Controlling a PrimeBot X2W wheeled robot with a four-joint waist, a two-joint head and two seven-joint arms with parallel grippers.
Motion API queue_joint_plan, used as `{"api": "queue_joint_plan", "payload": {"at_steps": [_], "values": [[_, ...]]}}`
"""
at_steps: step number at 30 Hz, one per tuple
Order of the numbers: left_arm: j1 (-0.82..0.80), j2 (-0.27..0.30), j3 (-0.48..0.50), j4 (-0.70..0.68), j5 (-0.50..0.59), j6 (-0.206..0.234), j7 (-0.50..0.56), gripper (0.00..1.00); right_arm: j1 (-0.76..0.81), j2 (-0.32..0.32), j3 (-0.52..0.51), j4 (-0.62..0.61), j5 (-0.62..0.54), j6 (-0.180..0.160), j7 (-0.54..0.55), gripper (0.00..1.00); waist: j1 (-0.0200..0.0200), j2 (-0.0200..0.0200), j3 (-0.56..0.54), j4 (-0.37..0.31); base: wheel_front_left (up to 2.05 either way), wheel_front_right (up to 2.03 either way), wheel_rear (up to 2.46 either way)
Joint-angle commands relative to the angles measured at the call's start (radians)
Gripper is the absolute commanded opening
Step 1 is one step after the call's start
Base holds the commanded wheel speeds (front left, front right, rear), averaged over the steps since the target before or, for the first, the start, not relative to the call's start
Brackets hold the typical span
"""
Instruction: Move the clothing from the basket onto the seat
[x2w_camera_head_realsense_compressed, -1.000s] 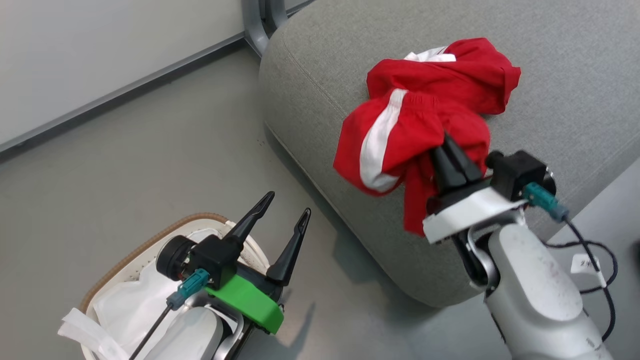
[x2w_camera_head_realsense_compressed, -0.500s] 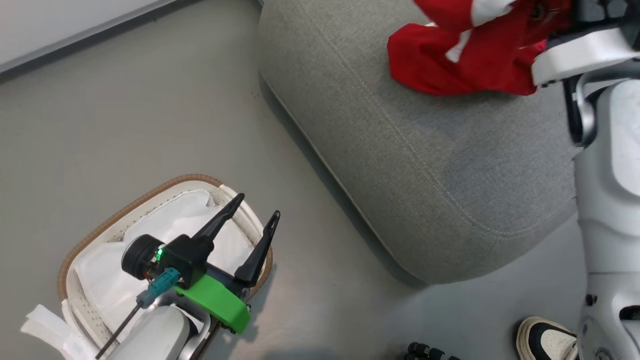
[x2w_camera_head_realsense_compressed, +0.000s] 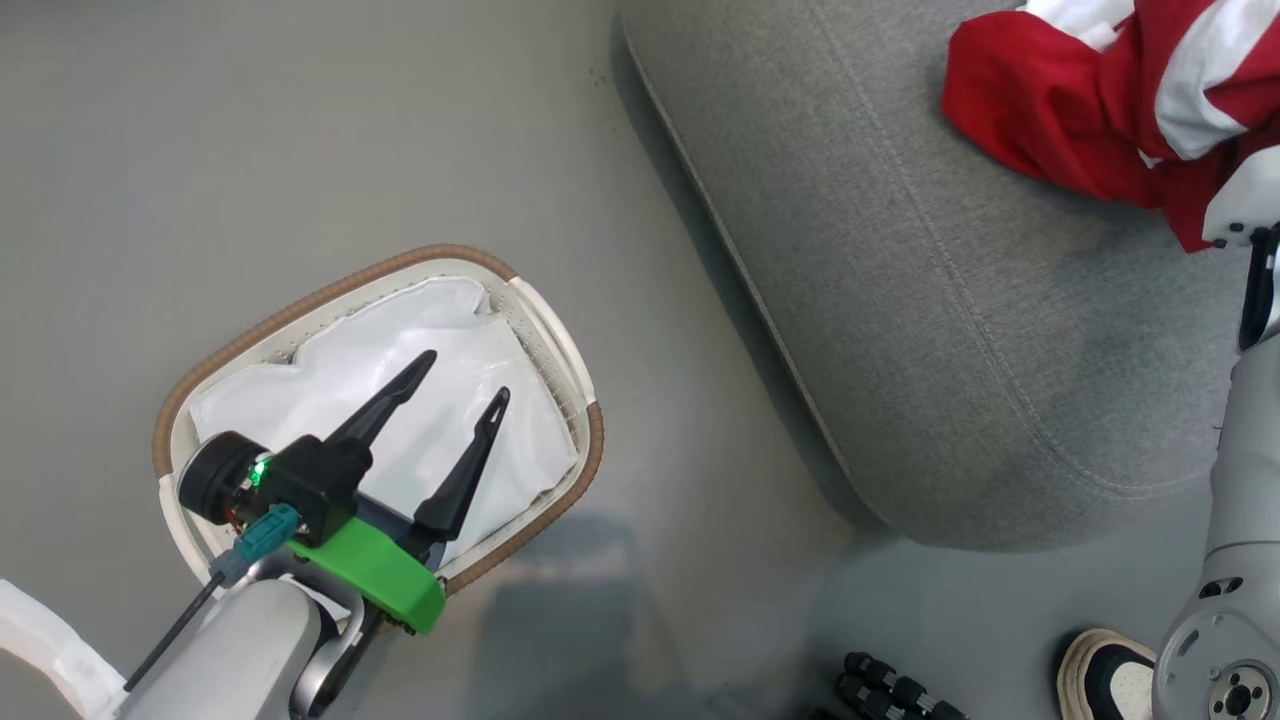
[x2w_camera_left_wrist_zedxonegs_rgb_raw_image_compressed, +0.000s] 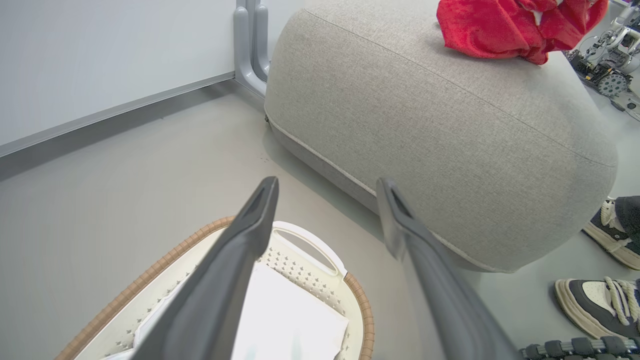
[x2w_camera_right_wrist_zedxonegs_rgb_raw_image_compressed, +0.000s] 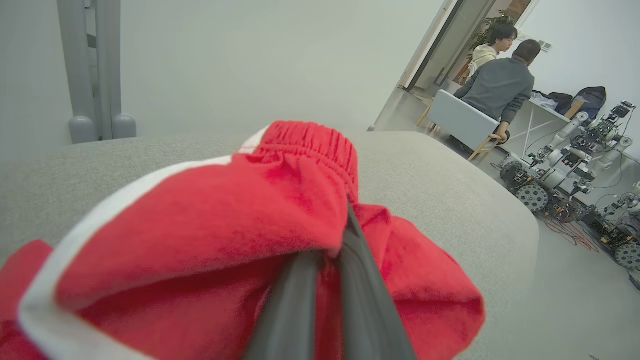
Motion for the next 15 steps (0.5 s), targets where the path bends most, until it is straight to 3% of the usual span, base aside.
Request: {"api": "queue_joint_plan", "payload": {"at_steps": [1,2,8,15], "values": [[-0.018,0.011,0.011,0.002,-0.010,-0.003,-0.001,1.00,0.010,0.006,-0.027,0.010,-0.010,-0.001,-0.005,0.43,-0.0001,0.0000,0.047,0.046,0.00,0.00,0.00],[-0.018,0.013,0.020,0.006,-0.012,-0.003,-0.001,1.00,0.012,0.010,-0.036,0.023,-0.007,-0.001,-0.005,1.00,-0.0001,0.0000,0.049,0.047,0.00,0.00,0.00],[0.002,0.004,0.072,0.032,-0.013,-0.003,-0.001,1.00,0.046,0.018,-0.033,0.013,0.012,-0.001,-0.005,1.00,-0.0001,0.0000,0.035,0.047,0.00,0.00,0.00],[0.040,-0.038,0.154,0.075,-0.004,-0.003,-0.001,1.00,0.155,0.019,0.128,-0.109,0.139,-0.001,-0.005,1.00,-0.0001,0.0000,-0.037,0.048,0.00,0.00,0.00]]}}
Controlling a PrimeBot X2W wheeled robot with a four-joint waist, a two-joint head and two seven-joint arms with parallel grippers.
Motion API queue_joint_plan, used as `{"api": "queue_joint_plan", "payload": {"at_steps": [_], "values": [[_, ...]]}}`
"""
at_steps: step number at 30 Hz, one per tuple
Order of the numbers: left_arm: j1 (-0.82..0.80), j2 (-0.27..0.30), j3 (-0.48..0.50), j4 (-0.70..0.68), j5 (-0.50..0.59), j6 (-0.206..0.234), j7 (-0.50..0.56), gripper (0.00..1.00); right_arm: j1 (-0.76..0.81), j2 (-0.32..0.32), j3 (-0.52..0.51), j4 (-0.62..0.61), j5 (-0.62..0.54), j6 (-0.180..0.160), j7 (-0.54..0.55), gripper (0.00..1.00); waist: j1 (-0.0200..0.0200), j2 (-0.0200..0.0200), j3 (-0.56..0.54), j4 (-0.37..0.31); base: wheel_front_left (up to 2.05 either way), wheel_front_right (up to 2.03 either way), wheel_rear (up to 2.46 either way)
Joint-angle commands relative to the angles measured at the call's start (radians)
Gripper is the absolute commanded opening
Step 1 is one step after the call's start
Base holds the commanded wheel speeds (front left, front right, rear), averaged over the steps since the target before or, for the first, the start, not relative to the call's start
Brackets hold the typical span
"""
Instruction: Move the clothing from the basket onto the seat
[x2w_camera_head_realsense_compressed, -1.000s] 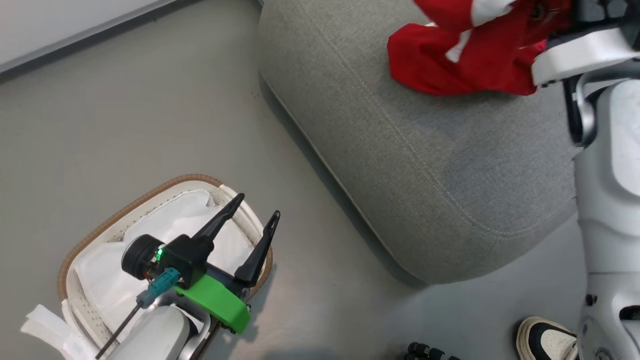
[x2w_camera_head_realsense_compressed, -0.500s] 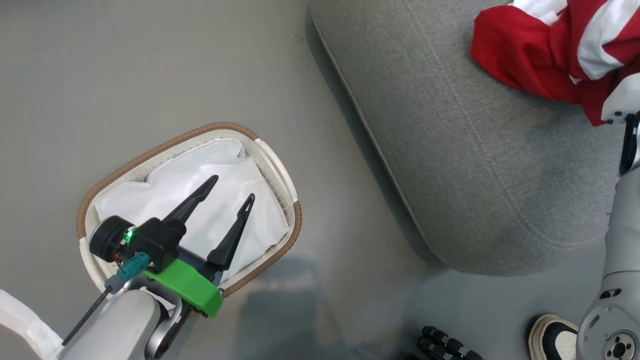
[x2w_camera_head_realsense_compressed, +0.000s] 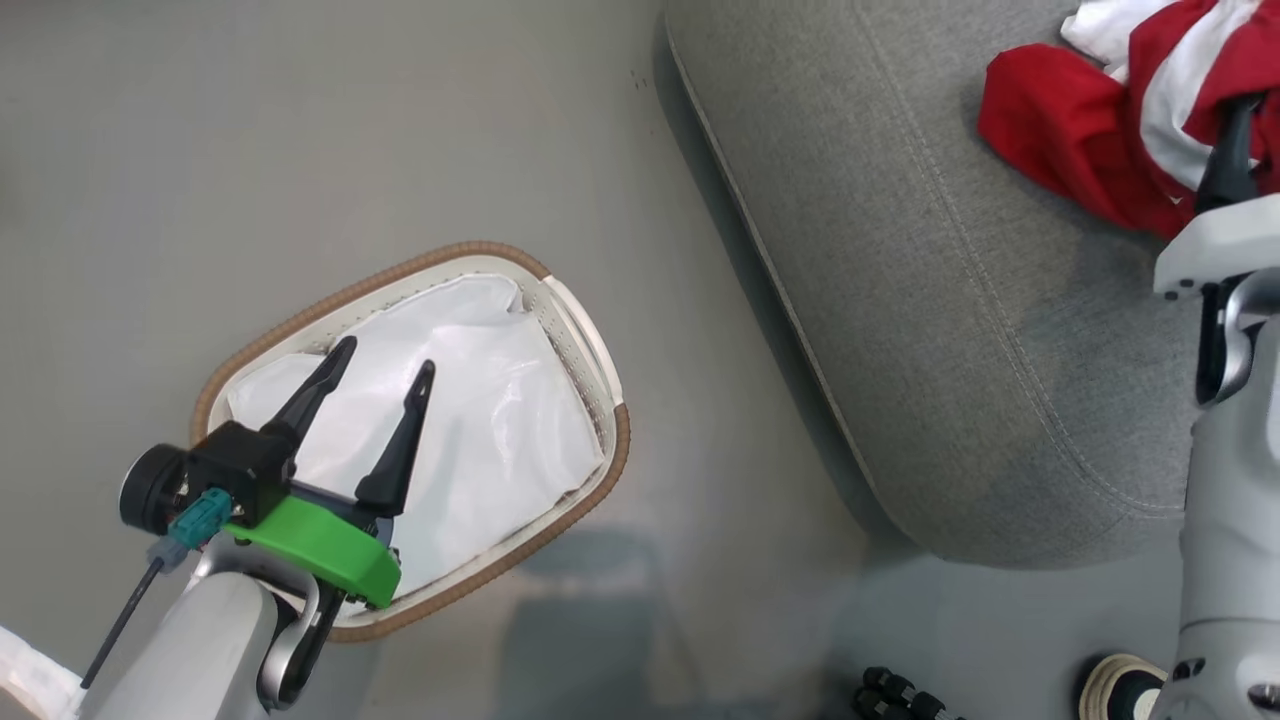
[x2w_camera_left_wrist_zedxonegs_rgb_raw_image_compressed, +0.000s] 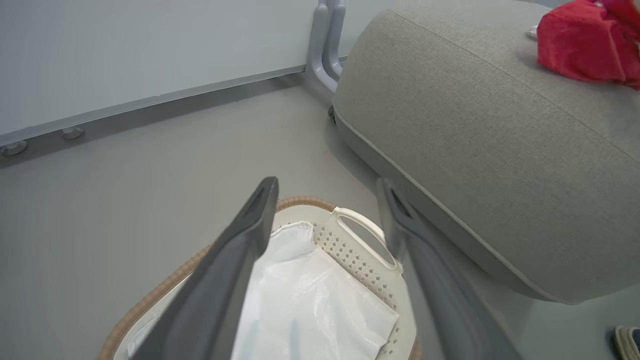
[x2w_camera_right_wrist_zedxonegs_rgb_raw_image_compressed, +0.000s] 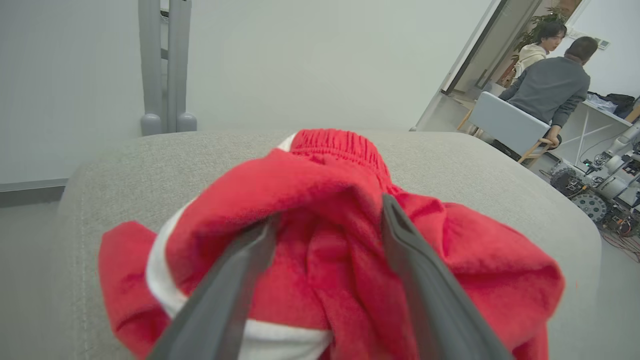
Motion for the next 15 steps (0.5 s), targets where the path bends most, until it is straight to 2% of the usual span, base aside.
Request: {"api": "queue_joint_plan", "payload": {"at_steps": [1,8,15], "values": [[0.023,-0.012,0.025,0.013,0.004,-0.003,-0.001,1.00,0.047,-0.002,0.032,-0.032,0.029,-0.001,-0.005,1.00,-0.0001,0.0000,-0.047,0.000,0.00,0.00,0.00],[0.080,-0.068,0.149,0.065,0.032,-0.003,-0.001,1.00,0.201,-0.003,0.186,-0.186,0.148,-0.001,-0.005,1.00,-0.0001,0.0000,-0.146,0.019,0.00,0.00,0.00],[0.130,-0.130,0.304,0.096,0.116,0.010,-0.001,1.00,0.310,-0.004,0.362,-0.223,0.244,-0.001,-0.004,1.00,-0.0001,0.0000,-0.217,0.071,0.00,0.00,0.00]]}}
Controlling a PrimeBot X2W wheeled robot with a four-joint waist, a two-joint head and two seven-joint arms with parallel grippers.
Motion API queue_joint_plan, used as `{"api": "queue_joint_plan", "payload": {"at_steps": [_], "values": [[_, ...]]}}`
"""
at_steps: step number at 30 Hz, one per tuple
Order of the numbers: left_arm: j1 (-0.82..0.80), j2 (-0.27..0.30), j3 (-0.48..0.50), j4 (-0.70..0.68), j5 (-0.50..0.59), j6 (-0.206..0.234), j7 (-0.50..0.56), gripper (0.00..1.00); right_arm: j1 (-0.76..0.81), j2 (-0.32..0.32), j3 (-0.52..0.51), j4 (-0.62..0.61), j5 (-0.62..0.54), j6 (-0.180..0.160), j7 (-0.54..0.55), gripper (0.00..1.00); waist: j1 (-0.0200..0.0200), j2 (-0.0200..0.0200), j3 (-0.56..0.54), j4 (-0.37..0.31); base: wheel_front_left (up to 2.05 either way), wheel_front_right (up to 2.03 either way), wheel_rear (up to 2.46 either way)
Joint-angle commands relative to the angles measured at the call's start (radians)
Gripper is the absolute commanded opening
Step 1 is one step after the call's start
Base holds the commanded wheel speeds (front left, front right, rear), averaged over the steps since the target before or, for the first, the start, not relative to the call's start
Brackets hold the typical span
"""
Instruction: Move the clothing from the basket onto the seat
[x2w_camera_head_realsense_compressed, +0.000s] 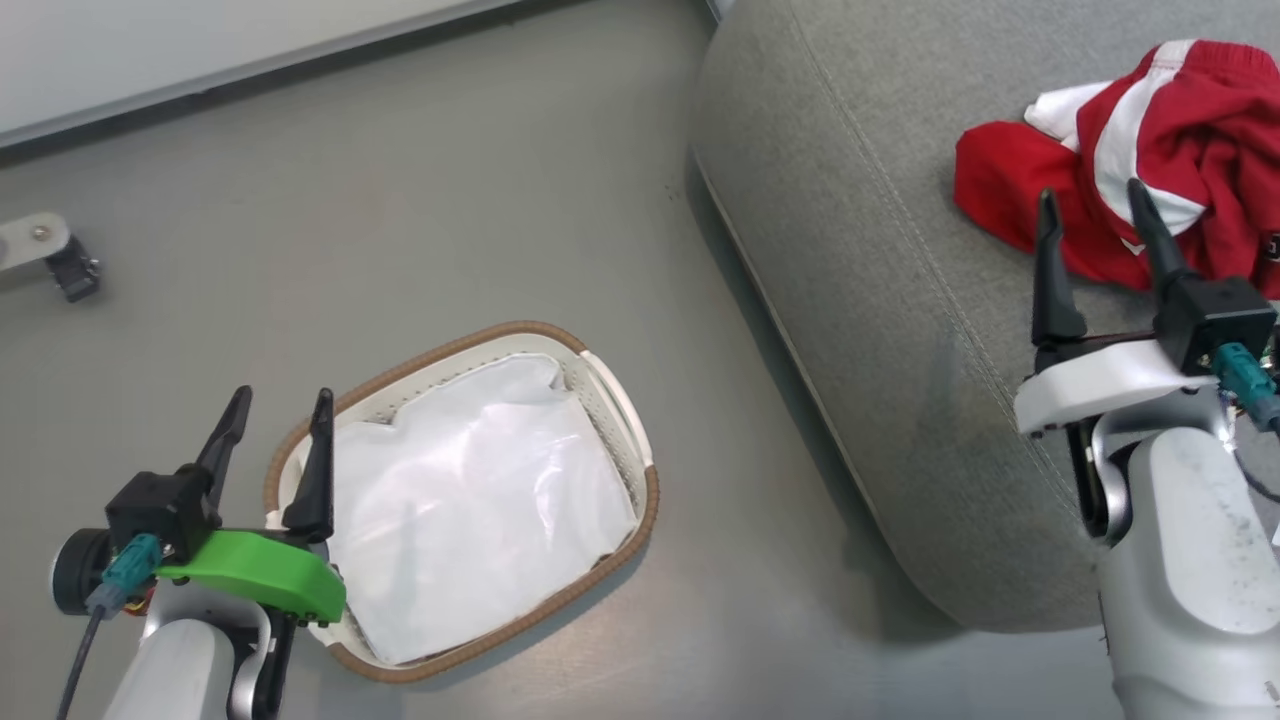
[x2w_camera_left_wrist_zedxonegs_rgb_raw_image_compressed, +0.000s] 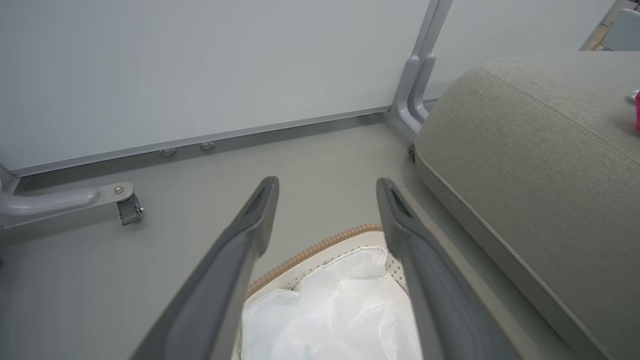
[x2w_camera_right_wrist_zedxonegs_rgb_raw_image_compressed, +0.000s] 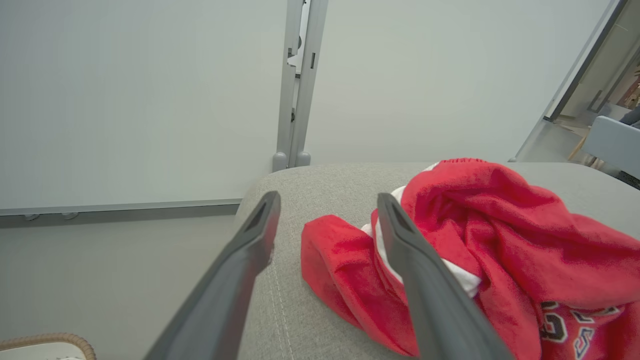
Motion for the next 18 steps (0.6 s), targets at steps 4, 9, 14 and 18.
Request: {"api": "queue_joint_plan", "payload": {"at_steps": [4,9,14,18], "values": [[0.038,-0.040,0.103,0.001,0.062,0.005,-0.001,1.00,0.041,-0.006,0.073,0.018,0.070,-0.001,-0.005,1.00,-0.0001,0.0000,-0.062,0.078,0.00,0.00,0.00],[0.064,-0.081,0.176,-0.003,0.128,-0.001,-0.001,1.00,0.065,-0.005,0.150,0.044,0.129,-0.001,-0.005,1.00,-0.0001,0.0000,-0.086,0.130,0.00,0.00,0.00],[0.074,-0.121,0.223,-0.002,0.178,-0.007,0.000,1.00,0.086,-0.005,0.194,0.070,0.164,-0.001,-0.005,1.00,-0.0001,0.0000,-0.102,0.190,0.00,0.00,0.00],[0.092,-0.145,0.245,0.008,0.211,-0.008,0.000,1.00,0.095,-0.006,0.193,0.081,0.171,-0.001,-0.005,1.00,-0.0001,0.0000,-0.115,0.228,0.00,0.00,0.00]]}}
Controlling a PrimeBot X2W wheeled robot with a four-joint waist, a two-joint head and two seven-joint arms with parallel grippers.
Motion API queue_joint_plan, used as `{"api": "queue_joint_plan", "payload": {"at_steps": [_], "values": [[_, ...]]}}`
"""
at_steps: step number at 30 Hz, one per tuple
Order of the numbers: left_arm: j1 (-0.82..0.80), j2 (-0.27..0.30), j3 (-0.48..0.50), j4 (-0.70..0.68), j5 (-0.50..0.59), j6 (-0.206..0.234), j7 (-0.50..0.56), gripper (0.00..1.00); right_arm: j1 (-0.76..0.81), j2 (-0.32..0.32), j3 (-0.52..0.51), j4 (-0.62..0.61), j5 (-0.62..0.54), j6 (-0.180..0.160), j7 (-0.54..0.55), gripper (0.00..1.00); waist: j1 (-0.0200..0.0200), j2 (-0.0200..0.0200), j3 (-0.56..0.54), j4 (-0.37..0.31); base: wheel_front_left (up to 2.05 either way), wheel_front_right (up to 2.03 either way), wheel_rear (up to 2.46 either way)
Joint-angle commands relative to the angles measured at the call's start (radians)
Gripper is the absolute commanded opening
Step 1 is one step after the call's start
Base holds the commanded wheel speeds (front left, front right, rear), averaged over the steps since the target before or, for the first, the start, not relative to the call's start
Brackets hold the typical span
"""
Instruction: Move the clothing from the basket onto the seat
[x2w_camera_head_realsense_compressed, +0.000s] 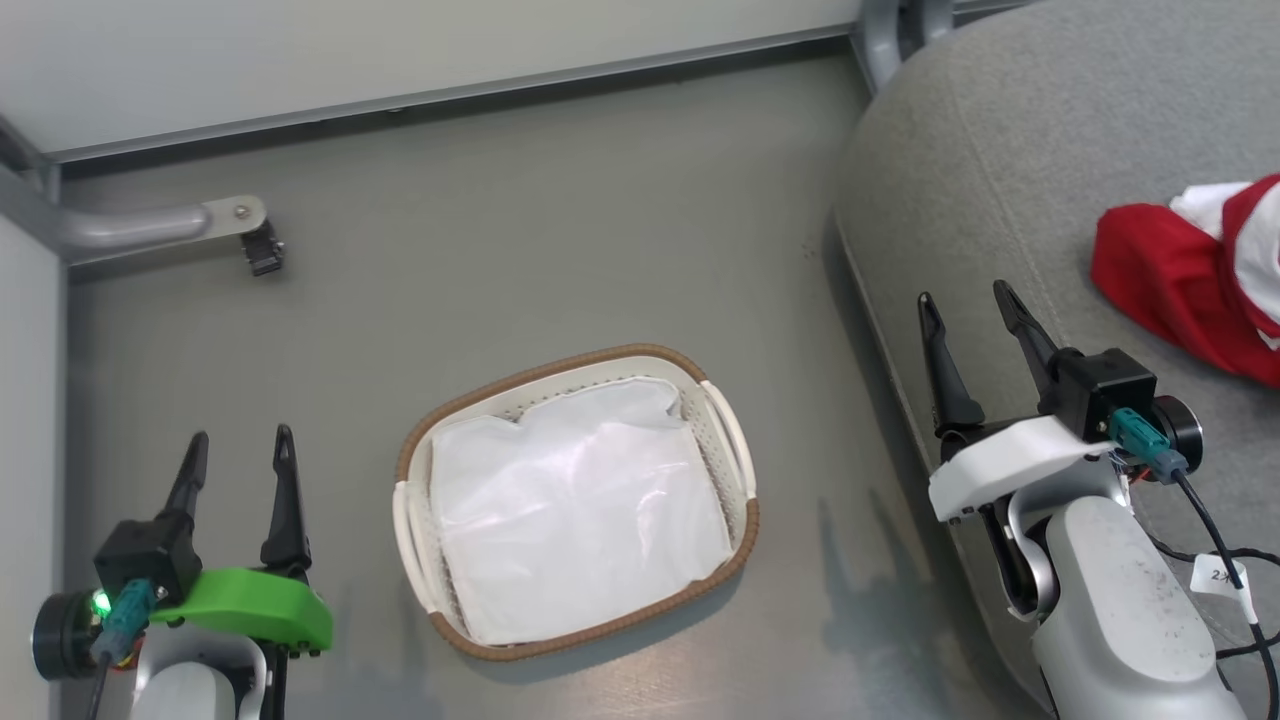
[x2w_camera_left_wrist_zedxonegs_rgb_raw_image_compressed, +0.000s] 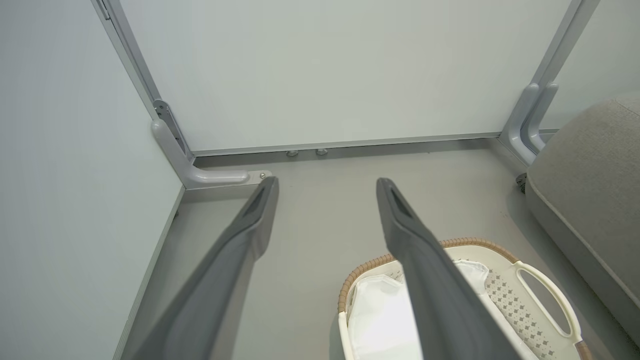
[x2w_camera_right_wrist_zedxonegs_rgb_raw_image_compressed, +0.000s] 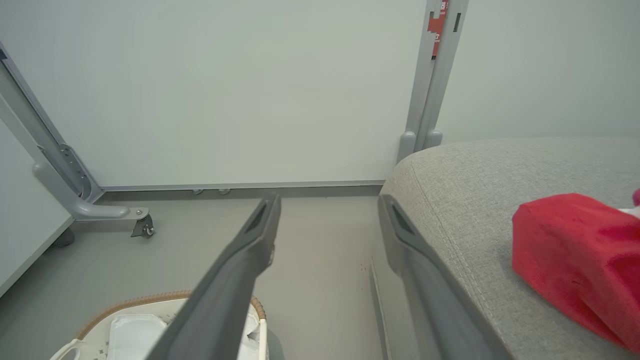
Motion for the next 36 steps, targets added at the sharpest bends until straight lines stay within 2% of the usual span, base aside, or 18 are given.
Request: {"api": "queue_joint_plan", "payload": {"at_steps": [1,10,21,28,29,33,36], "values": [[0.023,-0.007,0.009,0.009,0.008,-0.004,-0.001,1.00,0.020,-0.005,0.000,0.006,0.007,-0.001,-0.005,1.00,0.0000,0.0000,-0.028,0.046,0.00,0.00,0.00],[0.075,-0.031,0.029,-0.006,0.011,-0.005,-0.001,1.00,0.079,-0.006,0.005,0.019,0.016,-0.001,-0.005,1.00,0.0000,0.0000,-0.081,0.083,0.00,0.00,0.00],[0.173,-0.036,0.021,-0.044,-0.010,-0.005,-0.001,1.00,0.180,-0.006,0.020,0.021,0.045,-0.001,-0.005,1.00,0.0000,0.0000,-0.171,0.076,0.00,0.00,0.00],[0.197,-0.048,0.005,-0.040,-0.040,-0.005,-0.001,1.00,0.200,-0.005,0.018,0.021,0.039,-0.001,-0.005,1.00,0.0000,0.0000,-0.191,0.080,0.00,0.00,0.00],[0.182,-0.048,0.003,-0.037,-0.043,-0.002,0.000,0.00,0.191,0.000,0.019,0.024,0.037,0.000,0.000,0.00,0.0000,0.0000,-0.190,0.079,0.00,0.00,0.00],[0.185,-0.057,0.000,-0.004,-0.049,-0.002,0.007,0.00,0.211,0.006,0.020,0.056,0.044,0.000,0.005,0.00,0.0000,0.0000,-0.191,0.079,0.00,0.00,0.00],[0.178,-0.059,0.006,-0.006,-0.104,-0.002,0.024,0.00,0.210,0.006,0.009,0.052,0.100,0.000,0.022,0.00,0.0000,0.0000,-0.192,0.079,0.00,0.00,0.00]]}}
